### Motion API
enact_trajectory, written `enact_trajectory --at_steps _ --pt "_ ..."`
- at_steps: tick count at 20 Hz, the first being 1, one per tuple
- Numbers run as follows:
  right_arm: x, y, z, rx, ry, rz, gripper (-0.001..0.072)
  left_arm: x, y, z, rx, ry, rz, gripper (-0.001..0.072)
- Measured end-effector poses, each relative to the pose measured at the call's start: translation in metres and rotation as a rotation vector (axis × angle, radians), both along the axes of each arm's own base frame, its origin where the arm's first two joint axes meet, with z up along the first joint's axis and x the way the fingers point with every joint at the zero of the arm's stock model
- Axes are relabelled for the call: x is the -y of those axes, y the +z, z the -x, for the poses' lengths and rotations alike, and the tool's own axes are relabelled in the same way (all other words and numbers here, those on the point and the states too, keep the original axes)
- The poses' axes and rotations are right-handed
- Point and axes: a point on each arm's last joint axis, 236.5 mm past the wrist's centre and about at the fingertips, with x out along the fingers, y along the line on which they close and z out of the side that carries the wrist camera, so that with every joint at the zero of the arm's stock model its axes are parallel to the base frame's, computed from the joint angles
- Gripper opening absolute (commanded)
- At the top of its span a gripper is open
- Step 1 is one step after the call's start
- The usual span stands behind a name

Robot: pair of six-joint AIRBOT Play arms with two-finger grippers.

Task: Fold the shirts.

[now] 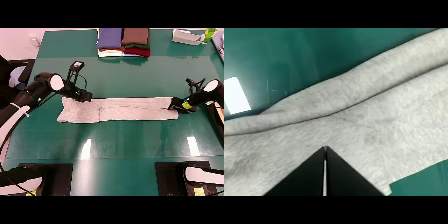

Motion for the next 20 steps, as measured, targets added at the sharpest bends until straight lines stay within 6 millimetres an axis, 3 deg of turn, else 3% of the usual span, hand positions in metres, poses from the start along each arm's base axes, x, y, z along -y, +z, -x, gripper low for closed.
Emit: enact_trajectory --at_steps 1,5,8,13,17,20 --pt "-0.003 -0.001 0.0 0.001 0.009 0.001 0.0013 0.003 0.001 0.001 0.0 -0.002 0.009 0.002" --pt "-0.008 0.004 -0.002 0.03 0.05 0.008 0.0011 0.017 0.005 0.003 -0.009 0.004 0.064 0.0019" --pt "-0.009 0.029 0.0 0.072 0.071 0.012 0.001 0.029 0.011 0.002 -0.006 0.02 0.127 0.0019" --pt "-0.022 0.116 -0.005 0.221 0.12 0.028 0.001 0.061 0.006 0.0 -0.022 -0.006 0.176 0.0019" --pt "-0.054 0.196 -0.009 0.371 0.182 0.03 0.0009 0.116 -0.019 0.004 -0.062 -0.102 0.175 0.0019" --pt "-0.087 0.238 -0.01 0.441 0.249 0.008 0.001 0.166 -0.038 0.011 -0.087 -0.189 0.182 0.0019"
